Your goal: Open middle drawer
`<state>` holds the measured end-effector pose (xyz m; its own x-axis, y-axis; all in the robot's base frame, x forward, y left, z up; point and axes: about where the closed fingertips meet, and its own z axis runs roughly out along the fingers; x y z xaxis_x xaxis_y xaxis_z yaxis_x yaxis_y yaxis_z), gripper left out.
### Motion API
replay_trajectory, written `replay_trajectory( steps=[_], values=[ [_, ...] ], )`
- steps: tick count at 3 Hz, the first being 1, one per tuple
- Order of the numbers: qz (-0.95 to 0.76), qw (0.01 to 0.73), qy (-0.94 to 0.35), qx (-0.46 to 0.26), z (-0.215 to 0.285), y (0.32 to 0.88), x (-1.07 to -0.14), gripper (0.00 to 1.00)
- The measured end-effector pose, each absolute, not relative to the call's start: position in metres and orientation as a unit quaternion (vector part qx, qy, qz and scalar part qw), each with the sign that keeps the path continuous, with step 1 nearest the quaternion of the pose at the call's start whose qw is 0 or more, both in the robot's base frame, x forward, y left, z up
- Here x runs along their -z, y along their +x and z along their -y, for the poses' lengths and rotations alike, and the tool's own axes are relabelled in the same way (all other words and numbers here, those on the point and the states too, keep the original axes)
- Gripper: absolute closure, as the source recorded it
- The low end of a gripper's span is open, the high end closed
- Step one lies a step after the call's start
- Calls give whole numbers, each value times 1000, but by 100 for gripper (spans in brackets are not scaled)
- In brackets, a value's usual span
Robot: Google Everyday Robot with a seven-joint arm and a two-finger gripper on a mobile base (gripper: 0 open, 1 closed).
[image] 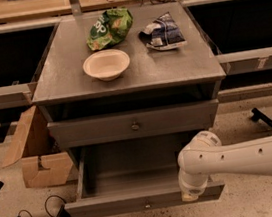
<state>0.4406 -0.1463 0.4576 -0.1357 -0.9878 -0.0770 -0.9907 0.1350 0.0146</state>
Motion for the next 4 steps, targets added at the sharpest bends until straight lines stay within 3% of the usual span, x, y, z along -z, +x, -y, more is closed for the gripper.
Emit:
replay_trajectory(
  steps=[2,4],
  values=[
    [-726,62,-684,-2,169,501,-488,100],
    [-701,81,-708,-26,181,540,-432,100]
  ],
)
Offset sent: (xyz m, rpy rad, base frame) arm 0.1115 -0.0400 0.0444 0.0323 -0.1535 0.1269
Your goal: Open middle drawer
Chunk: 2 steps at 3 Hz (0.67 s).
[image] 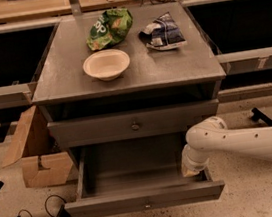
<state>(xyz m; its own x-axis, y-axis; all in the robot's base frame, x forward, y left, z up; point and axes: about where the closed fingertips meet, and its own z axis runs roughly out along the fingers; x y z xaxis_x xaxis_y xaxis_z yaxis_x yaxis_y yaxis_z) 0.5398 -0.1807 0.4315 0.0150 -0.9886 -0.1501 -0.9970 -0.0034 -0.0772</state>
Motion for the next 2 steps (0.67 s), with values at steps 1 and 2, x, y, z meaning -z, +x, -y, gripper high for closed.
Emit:
replay_trajectory(
  steps=[1,2],
  values=[
    [-700,65,-710,-41,178,529,-403,100],
    [-705,54,-705,-46,171,505,-399,100]
  ],
)
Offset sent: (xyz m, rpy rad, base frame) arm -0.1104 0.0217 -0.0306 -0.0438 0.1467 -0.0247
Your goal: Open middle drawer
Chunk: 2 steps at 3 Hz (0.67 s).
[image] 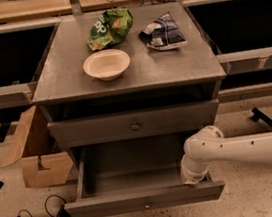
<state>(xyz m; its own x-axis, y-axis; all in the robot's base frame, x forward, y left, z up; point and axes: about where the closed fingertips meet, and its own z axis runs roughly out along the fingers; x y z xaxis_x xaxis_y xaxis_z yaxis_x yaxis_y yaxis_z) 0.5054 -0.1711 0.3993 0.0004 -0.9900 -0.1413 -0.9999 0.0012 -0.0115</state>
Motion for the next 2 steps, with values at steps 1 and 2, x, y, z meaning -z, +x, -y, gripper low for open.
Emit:
replay_trajectory(
  steps=[1,2],
  values=[
    [-706,52,-705,-47,171,506,-400,100],
    [-703,50,-707,-53,170,500,-405,100]
  ],
)
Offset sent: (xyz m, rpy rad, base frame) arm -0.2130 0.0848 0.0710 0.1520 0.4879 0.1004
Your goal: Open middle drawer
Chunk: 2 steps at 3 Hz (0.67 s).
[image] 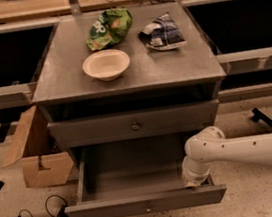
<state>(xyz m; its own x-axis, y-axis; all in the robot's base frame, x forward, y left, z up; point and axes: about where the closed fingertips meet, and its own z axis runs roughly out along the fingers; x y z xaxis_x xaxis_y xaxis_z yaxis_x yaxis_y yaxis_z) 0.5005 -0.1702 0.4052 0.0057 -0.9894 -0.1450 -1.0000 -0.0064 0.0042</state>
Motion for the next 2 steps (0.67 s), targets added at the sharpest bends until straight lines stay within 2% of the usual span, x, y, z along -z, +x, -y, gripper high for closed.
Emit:
replay_trajectory(
  steps=[2],
  values=[
    [-702,46,-707,-69,165,492,-407,100]
  ],
)
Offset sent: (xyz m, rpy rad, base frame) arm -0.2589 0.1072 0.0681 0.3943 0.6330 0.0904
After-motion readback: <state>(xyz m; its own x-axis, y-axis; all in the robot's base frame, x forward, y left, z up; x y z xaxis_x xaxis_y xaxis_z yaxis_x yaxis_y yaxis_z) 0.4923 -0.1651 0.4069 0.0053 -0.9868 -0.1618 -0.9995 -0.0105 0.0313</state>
